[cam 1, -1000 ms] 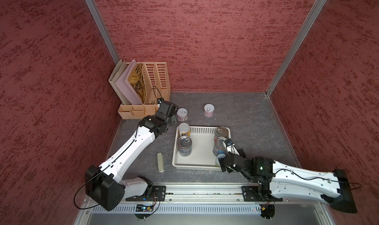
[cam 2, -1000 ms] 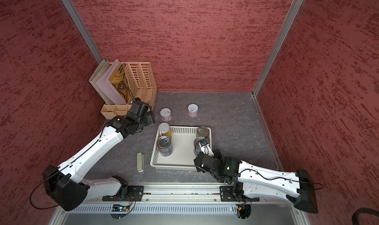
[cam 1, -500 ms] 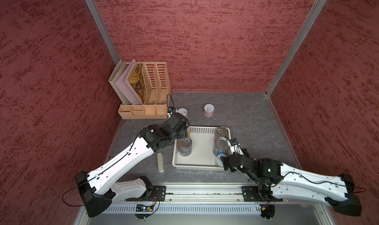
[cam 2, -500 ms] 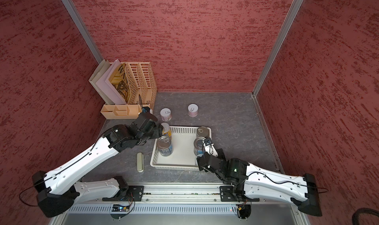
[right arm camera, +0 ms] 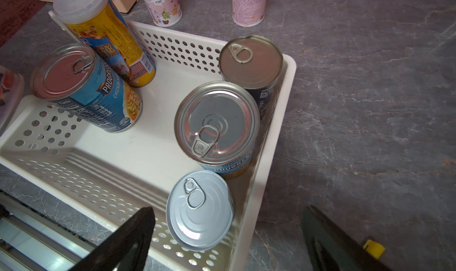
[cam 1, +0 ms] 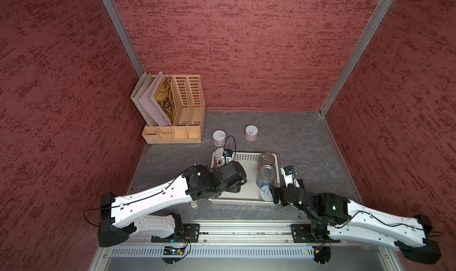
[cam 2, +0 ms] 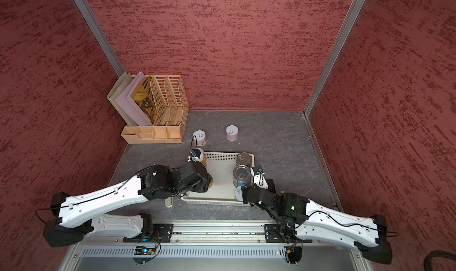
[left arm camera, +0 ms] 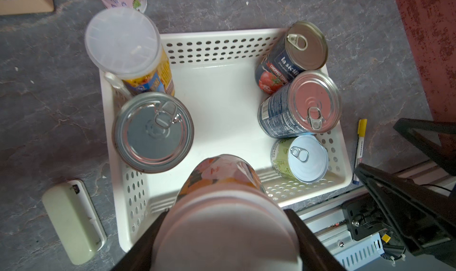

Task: Put the canned food in the basket
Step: Place the canned food in the basket.

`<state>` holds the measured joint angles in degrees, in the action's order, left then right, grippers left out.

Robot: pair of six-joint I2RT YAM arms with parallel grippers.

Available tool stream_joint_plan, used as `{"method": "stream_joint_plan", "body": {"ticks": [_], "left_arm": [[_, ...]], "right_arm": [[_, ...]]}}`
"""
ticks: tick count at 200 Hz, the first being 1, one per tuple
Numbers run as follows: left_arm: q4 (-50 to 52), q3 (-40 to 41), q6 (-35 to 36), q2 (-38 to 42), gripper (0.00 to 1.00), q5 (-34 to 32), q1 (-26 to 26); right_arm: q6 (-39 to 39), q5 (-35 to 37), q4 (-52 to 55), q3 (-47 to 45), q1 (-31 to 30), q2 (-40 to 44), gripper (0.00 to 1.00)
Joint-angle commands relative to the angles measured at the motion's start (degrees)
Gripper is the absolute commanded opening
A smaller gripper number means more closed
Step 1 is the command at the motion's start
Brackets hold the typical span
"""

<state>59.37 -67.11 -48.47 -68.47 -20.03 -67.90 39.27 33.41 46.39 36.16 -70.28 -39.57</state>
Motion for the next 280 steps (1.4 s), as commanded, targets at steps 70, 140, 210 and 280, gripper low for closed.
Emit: {"method": "stream_joint_plan", "body": {"ticks": [70,140,210,280], "left_arm": [[-6.24,10.63,-2.67,-0.92,0.34,2.54,0.15],[-12.43,17.68,-1.67,-2.55,0.34,6.01,4.77],[-10.21,19.69,-3.98,-4.1,0.41,4.21,5.48],[-12.95,22.93,-4.34,-6.02,0.46,5.34,7.73]], "right_arm": [[0.8,1.57,0.85,-0.4,0.59,-0.51,0.98],[0.82,1.19,0.68,-0.35,0.58,-1.55,0.98],[0.72,0.84,0.37,-0.35,0.59,-2.55,0.98],[0.73,0.68,0.12,-0.21,0.54,-3.57,0.98]]}}
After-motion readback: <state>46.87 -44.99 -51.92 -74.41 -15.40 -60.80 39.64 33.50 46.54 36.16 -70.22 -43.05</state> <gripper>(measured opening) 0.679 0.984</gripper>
